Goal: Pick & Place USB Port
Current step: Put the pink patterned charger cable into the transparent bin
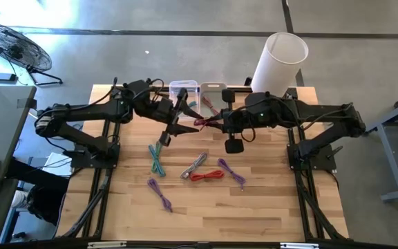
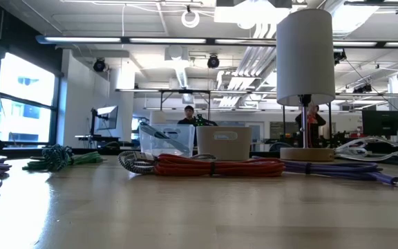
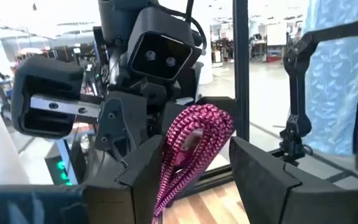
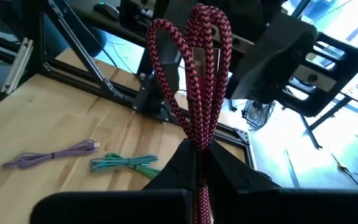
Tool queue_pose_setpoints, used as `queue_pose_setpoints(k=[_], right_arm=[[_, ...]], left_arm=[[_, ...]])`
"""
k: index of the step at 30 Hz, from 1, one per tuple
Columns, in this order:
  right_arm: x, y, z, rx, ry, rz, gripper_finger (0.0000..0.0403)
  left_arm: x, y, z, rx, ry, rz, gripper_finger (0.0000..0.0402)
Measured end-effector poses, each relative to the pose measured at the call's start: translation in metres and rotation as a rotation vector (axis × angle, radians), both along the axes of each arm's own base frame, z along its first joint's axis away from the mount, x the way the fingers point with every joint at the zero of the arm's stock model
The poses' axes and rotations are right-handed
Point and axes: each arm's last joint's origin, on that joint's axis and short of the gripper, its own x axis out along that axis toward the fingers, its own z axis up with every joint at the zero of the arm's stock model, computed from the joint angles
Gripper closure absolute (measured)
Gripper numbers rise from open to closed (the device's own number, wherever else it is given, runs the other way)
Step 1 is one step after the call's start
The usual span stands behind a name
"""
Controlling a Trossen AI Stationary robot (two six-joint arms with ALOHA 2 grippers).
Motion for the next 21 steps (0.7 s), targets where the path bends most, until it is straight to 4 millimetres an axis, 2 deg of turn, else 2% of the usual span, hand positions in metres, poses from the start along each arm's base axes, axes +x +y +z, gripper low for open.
queue_pose_setpoints(k=[12,15,19,21], right_arm=[[0.016,-0.002,-0.014,0.0,0.044,0.0,0.0395],[0.017,-0.002,-0.015,-0.002,0.049,0.001,0.0395],[0.017,-0.002,-0.015,-0.006,0.048,0.001,0.0395],[0.017,-0.002,-0.015,-0.007,0.047,0.002,0.0395]], left_arm=[[0.005,0.001,-0.004,0.003,0.002,0.022,0.023],[0.005,0.001,-0.004,0.018,-0.004,0.02,0.0275],[0.005,0.0,-0.003,0.044,-0.011,-0.02,0.0369],[0.005,0.0,-0.003,0.049,-0.014,-0.025,0.0374]])
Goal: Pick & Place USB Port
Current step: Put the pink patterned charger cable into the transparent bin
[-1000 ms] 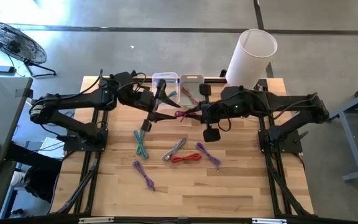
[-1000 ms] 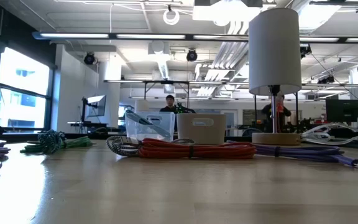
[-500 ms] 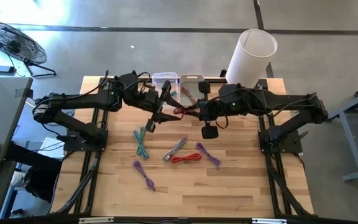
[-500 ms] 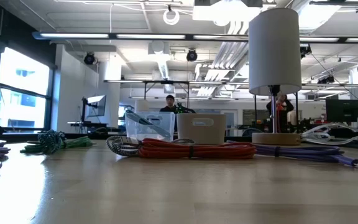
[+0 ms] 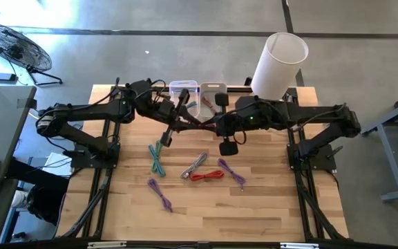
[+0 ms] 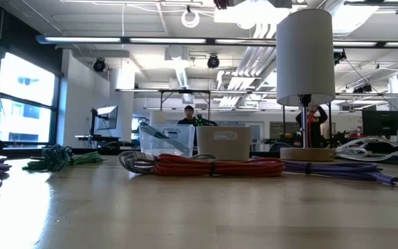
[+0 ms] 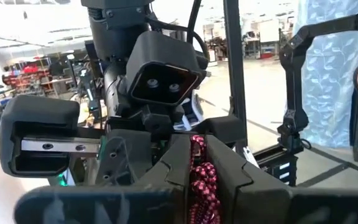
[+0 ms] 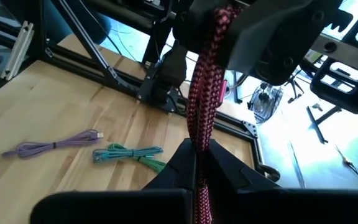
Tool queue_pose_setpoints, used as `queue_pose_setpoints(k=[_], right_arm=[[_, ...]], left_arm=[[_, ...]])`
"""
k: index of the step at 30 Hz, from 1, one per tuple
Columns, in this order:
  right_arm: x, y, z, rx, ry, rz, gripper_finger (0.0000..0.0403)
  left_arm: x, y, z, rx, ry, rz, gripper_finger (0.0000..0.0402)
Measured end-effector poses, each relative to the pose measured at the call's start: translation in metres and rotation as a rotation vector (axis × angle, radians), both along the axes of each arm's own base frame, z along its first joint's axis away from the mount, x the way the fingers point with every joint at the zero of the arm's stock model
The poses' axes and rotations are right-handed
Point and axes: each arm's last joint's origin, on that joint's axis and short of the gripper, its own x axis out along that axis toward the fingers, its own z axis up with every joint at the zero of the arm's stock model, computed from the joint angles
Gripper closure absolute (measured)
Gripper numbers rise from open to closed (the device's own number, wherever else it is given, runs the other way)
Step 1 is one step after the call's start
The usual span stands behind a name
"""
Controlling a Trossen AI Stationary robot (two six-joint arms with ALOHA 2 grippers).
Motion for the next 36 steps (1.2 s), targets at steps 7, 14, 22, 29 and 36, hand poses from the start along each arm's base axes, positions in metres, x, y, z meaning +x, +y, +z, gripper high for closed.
queue_pose_setpoints(k=[7,14,22,29,36], right_arm=[[0.0,0.0,0.0,-0.001,0.0,-0.001,0.0395],[0.0,0.0,0.0,-0.001,0.003,-0.002,0.0382],[-0.003,-0.001,0.004,0.03,-0.025,-0.056,0.0302],[-0.021,0.004,0.016,0.012,-0.039,-0.105,0.0253],[-0.05,0.011,0.029,0.072,-0.047,-0.161,0.0234]], left_arm=[[0.0,0.0,-0.001,0.006,0.013,0.003,0.0374],[0.0,0.0,-0.002,0.02,0.019,0.014,0.0374],[0.0,0.001,-0.001,0.055,0.068,0.057,0.0375],[-0.008,0.004,0.016,0.18,0.146,0.144,0.0376],[-0.035,0.035,0.037,0.378,0.309,0.279,0.0376]])
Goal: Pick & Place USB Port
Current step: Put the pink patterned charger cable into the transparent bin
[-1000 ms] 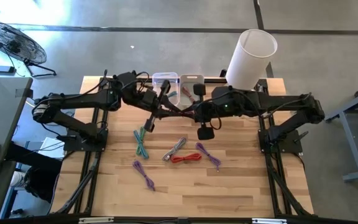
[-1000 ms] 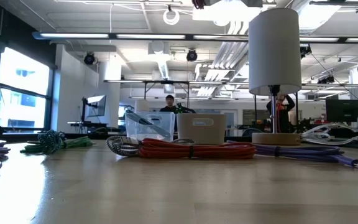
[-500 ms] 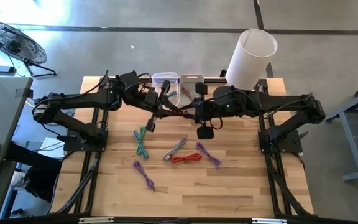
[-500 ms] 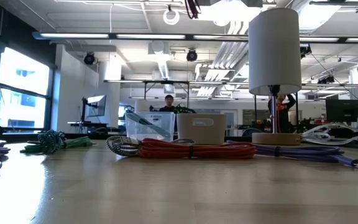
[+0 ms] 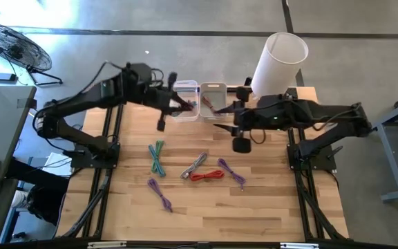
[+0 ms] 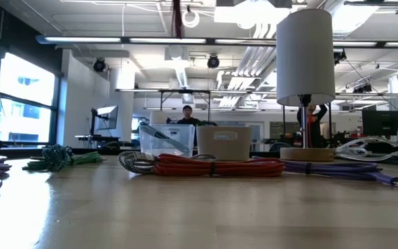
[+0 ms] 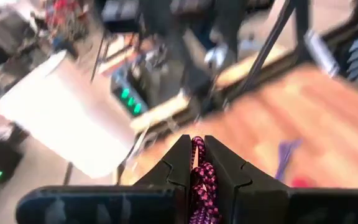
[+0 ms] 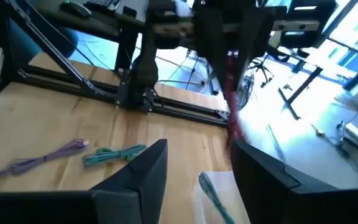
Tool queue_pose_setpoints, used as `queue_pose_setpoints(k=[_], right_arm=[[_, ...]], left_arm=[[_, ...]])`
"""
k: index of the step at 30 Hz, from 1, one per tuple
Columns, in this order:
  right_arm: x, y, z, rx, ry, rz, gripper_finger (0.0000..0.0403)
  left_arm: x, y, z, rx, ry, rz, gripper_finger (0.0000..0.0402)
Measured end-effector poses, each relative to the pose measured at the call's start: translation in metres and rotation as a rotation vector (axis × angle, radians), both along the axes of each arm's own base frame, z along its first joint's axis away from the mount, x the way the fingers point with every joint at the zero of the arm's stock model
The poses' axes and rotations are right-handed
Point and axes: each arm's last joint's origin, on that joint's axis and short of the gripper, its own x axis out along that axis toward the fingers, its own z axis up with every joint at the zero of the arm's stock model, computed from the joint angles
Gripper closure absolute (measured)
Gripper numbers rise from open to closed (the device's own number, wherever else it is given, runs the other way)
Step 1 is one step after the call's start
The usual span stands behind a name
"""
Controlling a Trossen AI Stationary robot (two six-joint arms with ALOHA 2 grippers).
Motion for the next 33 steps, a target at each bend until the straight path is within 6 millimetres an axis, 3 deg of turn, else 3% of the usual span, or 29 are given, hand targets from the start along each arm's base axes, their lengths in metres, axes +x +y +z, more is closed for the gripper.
queue_pose_setpoints(k=[7,11,17,22,33], right_arm=[[-0.027,0.005,0.012,0.086,-0.029,0.005,0.0239],[-0.038,0.008,0.016,0.121,-0.036,0.012,0.0245],[-0.048,0.007,0.018,0.189,-0.032,-0.008,0.0249],[-0.05,0.006,0.019,0.21,-0.038,-0.017,0.0249],[-0.05,0.005,0.019,0.22,-0.05,-0.064,0.0249]], left_arm=[[-0.024,0.049,-0.01,0.123,0.135,0.083,0.0376],[-0.028,0.071,-0.023,0.205,0.23,0.072,0.0376],[-0.019,0.1,-0.051,0.273,0.379,0.032,0.0376],[0.001,0.117,-0.084,0.295,0.516,-0.041,0.0376],[0.028,0.138,-0.138,0.325,0.711,-0.167,0.0377]])
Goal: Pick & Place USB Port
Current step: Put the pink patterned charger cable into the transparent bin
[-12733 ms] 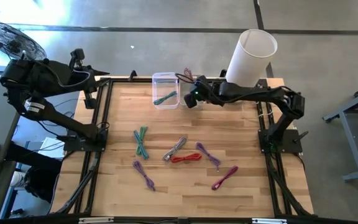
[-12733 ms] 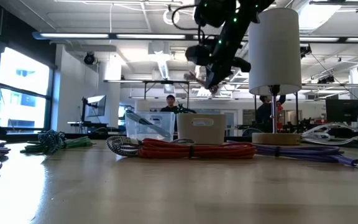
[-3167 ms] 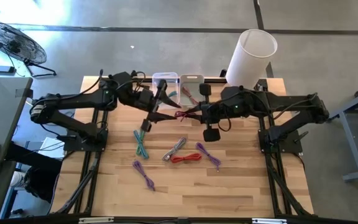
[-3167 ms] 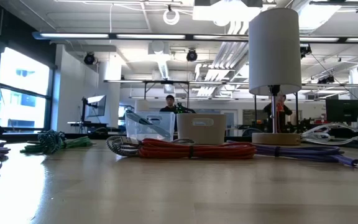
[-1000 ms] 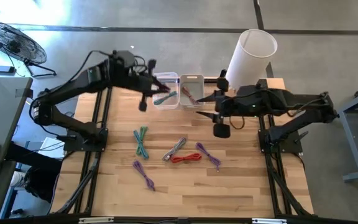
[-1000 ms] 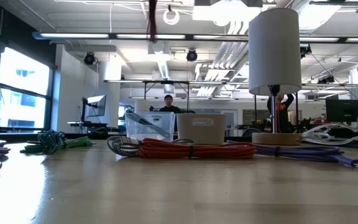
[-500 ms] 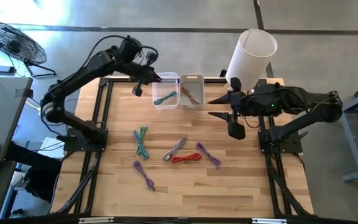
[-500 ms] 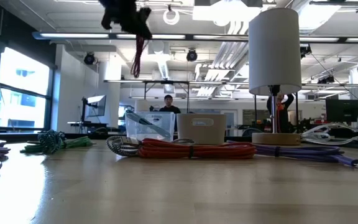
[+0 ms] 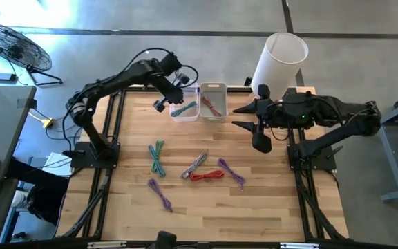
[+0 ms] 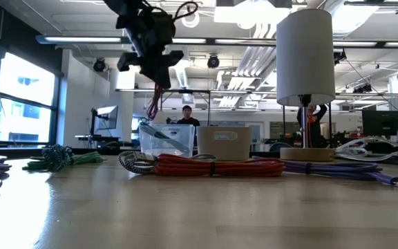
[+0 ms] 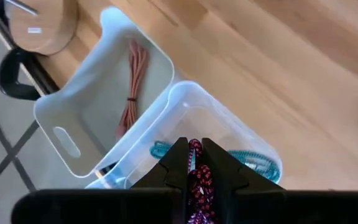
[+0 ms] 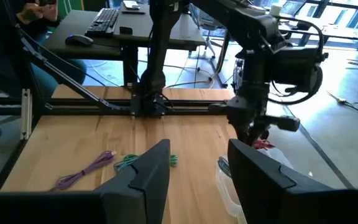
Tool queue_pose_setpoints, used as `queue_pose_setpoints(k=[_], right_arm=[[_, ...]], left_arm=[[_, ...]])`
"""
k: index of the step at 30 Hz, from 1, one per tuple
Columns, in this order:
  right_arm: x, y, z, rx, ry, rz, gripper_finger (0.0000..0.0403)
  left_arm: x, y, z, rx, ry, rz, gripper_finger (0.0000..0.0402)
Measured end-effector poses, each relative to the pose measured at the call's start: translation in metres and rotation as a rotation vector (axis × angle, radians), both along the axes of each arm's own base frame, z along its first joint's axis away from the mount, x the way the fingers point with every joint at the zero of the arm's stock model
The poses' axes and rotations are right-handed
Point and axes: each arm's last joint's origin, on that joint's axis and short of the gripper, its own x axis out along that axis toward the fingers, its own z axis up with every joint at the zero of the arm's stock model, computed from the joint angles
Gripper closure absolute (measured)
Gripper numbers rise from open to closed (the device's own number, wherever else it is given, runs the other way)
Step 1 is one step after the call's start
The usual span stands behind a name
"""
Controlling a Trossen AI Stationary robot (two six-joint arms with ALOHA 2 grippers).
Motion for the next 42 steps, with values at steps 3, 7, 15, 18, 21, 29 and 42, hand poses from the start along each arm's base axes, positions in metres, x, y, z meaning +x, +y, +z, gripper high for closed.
queue_pose_setpoints(k=[3,7,15,18,21,29,42], right_arm=[[0.0,0.0,0.0,0.002,-0.001,-0.001,0.025],[0.0,0.0,0.0,0.02,-0.005,-0.01,0.0249],[0.0,-0.001,0.0,0.016,-0.006,-0.028,0.0249],[0.0,-0.001,0.0,0.015,-0.006,-0.031,0.0249],[0.0,-0.001,0.0,0.012,-0.006,-0.036,0.0249],[0.0,-0.001,0.0,0.011,-0.004,-0.041,0.0249],[-0.001,-0.002,-0.003,0.022,0.021,-0.046,0.025]], left_arm=[[0.004,0.003,-0.008,0.01,0.021,-0.034,0.0377],[0.009,0.007,-0.018,0.003,0.049,-0.055,0.0377],[0.013,0.009,-0.029,-0.012,0.078,-0.085,0.0377],[0.014,0.01,-0.032,-0.006,0.081,-0.102,0.0377],[0.014,0.011,-0.035,-0.009,0.098,-0.102,0.0377],[0.016,0.014,-0.043,-0.033,0.142,-0.042,0.0356],[0.016,0.016,-0.043,0.015,0.175,0.036,0.0332]])
